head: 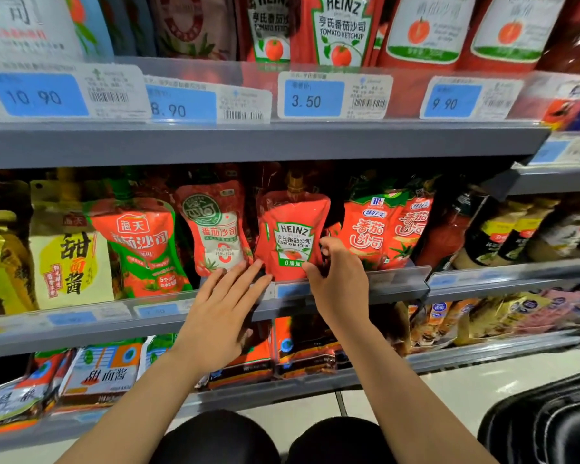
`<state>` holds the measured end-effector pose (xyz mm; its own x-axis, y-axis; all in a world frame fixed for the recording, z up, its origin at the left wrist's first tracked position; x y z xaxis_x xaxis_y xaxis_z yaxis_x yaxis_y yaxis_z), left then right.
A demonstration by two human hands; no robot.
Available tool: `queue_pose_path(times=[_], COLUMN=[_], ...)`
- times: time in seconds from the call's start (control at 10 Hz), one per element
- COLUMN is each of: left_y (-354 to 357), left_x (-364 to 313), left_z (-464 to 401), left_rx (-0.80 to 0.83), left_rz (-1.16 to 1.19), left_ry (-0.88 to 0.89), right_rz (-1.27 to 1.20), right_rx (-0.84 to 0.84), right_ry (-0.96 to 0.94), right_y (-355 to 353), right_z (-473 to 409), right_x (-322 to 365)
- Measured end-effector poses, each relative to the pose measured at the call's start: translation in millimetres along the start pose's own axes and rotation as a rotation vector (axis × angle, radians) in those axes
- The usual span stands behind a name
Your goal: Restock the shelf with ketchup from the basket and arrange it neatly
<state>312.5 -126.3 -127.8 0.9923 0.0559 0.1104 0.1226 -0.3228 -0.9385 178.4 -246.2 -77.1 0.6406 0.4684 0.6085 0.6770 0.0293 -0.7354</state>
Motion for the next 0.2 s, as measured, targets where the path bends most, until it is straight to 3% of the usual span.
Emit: queue_pose_path(times=[0.2], left_y=[-13], left_x=[-6], left_z=[4], left_rx=[-0.056], left_rz=[0.049], left_ry=[-0.044], right_rz=[-0.088], right_rx=[-0.057], right_ry=[-0.074], right_y=[-33], right_z=[34], right_x=[10])
Point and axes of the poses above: each hand's wrist, its own z-axis away from the middle knuckle, its own y-axis out of the palm, x = y × z, the point moved 6 cm from there along -z, towards the middle knuckle, and after that the axes turned 1 degree about -x, right-handed, at the moved point
